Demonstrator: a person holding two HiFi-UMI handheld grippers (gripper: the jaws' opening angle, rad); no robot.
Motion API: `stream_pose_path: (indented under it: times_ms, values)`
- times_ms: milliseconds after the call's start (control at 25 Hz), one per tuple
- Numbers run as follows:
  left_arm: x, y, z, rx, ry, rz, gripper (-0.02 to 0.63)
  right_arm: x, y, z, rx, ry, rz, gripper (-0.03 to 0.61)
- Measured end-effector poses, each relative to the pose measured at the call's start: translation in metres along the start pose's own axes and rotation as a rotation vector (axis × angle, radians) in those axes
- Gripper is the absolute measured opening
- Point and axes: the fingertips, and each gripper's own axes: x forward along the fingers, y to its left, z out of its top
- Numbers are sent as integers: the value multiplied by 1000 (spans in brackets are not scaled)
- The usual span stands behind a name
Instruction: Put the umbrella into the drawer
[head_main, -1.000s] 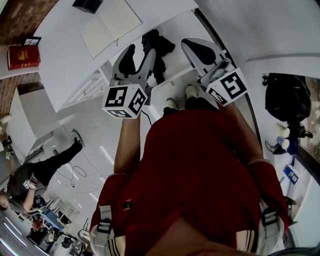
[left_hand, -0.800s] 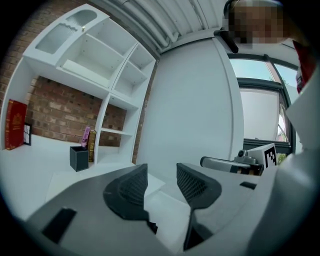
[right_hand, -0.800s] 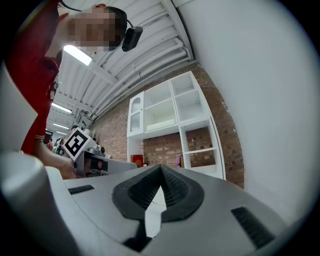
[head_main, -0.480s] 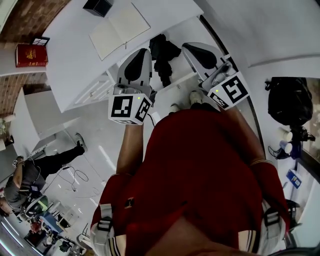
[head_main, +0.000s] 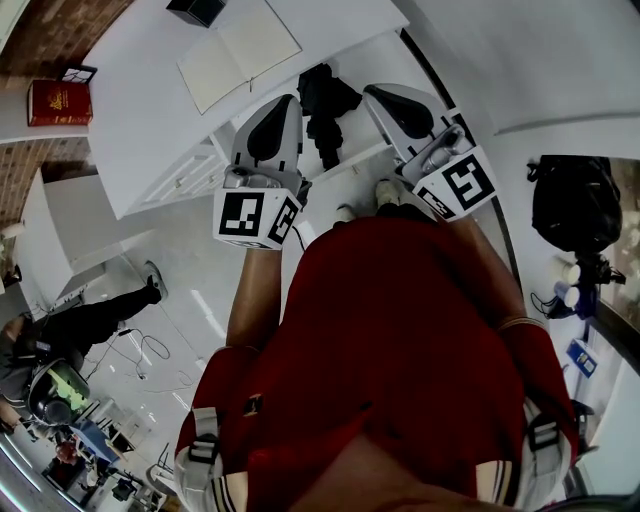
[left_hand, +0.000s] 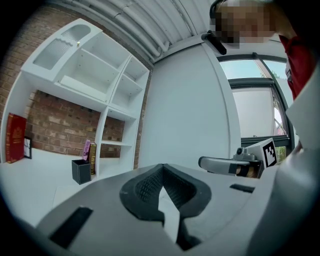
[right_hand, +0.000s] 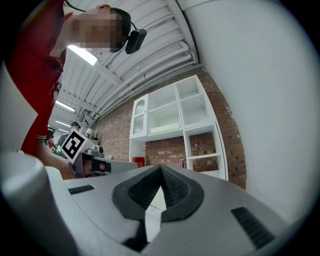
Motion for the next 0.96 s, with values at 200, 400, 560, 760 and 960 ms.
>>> stream_pose_path:
  times_ms: [200, 400, 560, 760, 960]
  values:
    - [-1, -2, 0, -1, 0, -7, 6, -2, 1, -1, -2, 4, -4, -2]
    - [-1, -6, 2, 0, -5, -16, 6, -5, 2, 0, -11, 9, -6, -2]
    - [-1, -9, 2, -4, -8, -23, 6, -9, 2, 1, -20, 12, -7, -2]
    - [-2, -11, -1, -11, -1, -23, 6, -11, 2, 0, -20, 16, -9, -2]
    - [-2, -12, -4, -16, 4, -22, 6, -13, 2, 0, -19, 17, -9, -2]
